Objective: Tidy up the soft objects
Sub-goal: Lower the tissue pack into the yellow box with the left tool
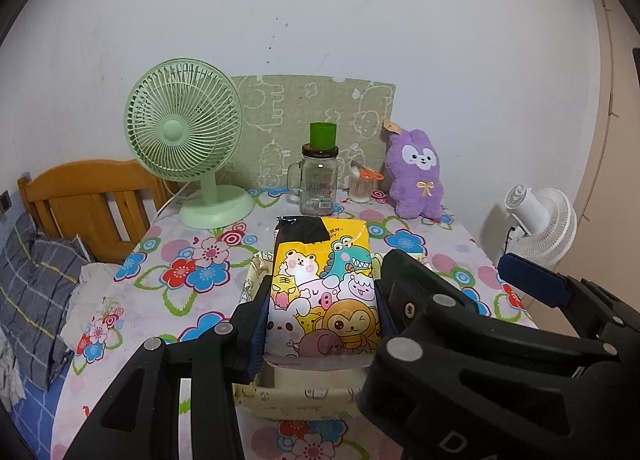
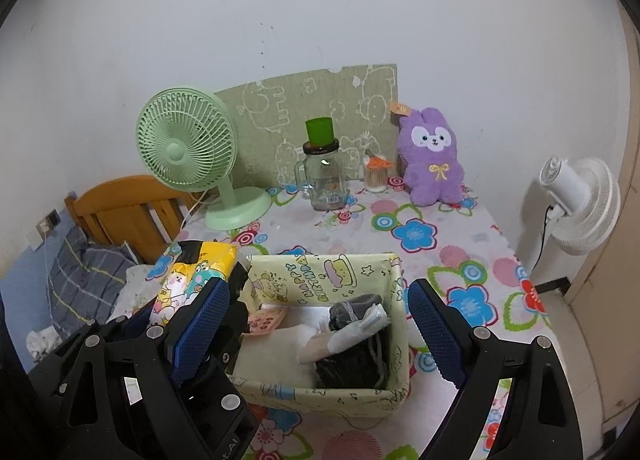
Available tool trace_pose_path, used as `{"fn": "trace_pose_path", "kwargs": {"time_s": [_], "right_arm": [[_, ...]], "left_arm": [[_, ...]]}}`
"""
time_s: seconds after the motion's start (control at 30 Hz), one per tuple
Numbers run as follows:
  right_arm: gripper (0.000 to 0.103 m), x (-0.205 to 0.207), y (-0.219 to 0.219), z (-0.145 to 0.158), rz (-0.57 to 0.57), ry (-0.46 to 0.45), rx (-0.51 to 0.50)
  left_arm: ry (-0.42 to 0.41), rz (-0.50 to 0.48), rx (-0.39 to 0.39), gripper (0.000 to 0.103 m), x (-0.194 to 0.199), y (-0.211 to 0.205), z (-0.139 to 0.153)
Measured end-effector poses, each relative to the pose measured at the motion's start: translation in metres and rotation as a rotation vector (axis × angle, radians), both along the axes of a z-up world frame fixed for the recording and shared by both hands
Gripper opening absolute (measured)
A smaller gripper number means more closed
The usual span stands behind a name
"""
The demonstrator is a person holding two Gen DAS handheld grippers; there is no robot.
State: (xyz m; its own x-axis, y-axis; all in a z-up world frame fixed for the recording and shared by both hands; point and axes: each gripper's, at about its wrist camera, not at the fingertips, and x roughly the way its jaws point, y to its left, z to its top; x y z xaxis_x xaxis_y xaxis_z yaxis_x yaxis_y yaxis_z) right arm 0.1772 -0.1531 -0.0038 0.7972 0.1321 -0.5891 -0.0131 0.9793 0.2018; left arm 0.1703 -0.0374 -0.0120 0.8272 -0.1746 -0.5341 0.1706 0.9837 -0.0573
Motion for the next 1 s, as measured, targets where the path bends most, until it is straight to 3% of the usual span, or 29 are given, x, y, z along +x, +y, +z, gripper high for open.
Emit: {"fn": "trace_pose_path", "kwargs": {"time_s": [0.73, 1.0], "right_arm": [[0.093, 0.056, -0.010, -0.047, -0.028, 0.100, -0.021], [0.093, 0.068, -0.010, -0.063, -0.031, 0.144, -0.033]], "left_arm": [[0.094, -0.001, 0.029, 0.048, 0.056, -0.014, -0.041], [0.133, 0.001, 0.029, 0.068, 0.068, -0.014, -0.055]]}}
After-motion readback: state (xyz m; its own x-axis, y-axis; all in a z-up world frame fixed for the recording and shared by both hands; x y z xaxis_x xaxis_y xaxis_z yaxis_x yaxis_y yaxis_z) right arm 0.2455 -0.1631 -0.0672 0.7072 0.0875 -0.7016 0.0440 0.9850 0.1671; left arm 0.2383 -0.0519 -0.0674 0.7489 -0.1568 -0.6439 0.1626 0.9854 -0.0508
